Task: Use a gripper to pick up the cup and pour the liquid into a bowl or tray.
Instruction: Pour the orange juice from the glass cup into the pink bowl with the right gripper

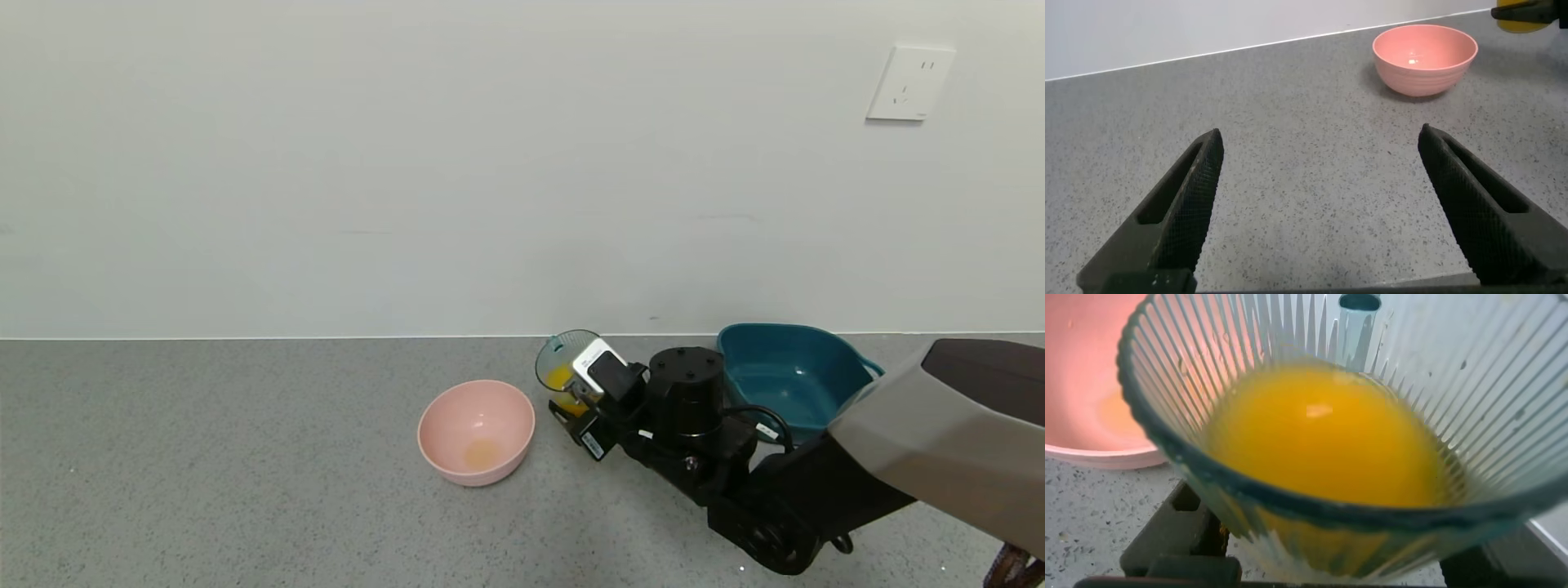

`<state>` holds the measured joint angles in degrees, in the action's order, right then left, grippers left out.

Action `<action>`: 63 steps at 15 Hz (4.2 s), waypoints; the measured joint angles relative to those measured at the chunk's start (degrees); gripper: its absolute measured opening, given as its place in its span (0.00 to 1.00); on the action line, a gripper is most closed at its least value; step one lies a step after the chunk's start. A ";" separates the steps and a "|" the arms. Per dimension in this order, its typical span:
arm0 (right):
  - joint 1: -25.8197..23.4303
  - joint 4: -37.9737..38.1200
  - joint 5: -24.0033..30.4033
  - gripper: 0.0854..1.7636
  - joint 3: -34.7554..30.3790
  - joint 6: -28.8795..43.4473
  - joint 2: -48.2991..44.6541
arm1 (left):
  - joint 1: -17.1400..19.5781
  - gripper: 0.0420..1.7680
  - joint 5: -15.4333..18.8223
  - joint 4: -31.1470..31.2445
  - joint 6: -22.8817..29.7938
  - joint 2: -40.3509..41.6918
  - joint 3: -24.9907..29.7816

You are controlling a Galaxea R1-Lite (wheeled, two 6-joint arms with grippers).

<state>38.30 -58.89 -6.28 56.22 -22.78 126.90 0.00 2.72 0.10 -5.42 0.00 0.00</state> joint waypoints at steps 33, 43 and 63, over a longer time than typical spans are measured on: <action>0.00 14.30 -0.85 0.77 14.18 -8.00 4.29 | 0.00 0.97 0.00 0.00 0.00 0.00 0.00; 0.48 16.25 -2.26 0.77 15.34 -13.10 5.21 | 0.00 0.97 0.00 0.00 0.00 0.00 0.00; 1.44 24.31 -9.31 0.77 17.79 -32.06 5.16 | 0.00 0.97 -0.02 0.00 0.00 0.00 0.00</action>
<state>39.74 -34.58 -15.59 74.01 -54.85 132.06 0.00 2.69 0.10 -5.42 0.00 0.00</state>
